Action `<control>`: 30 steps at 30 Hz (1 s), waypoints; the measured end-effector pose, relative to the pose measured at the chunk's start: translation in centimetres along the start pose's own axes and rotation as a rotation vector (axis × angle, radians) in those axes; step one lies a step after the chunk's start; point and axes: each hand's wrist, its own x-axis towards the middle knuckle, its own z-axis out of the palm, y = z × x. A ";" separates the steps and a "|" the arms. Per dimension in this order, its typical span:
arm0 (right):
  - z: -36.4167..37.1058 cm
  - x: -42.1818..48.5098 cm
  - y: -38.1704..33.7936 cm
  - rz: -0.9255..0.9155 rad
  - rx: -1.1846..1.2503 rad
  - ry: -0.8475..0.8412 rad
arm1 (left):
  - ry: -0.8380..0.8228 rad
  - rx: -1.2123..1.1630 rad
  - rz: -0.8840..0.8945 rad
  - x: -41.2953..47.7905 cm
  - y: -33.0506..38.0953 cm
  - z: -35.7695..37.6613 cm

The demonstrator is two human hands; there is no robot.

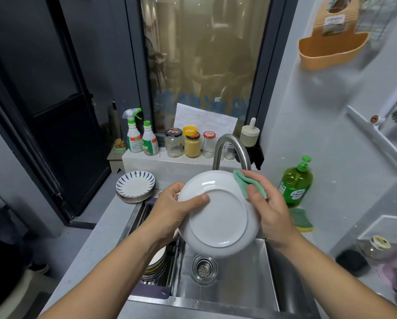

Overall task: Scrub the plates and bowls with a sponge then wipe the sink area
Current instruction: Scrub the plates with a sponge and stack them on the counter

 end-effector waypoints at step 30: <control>1.3 2.2 -2.3 0.075 -0.424 -0.157 | -0.079 0.234 0.043 -0.6 0.7 0.1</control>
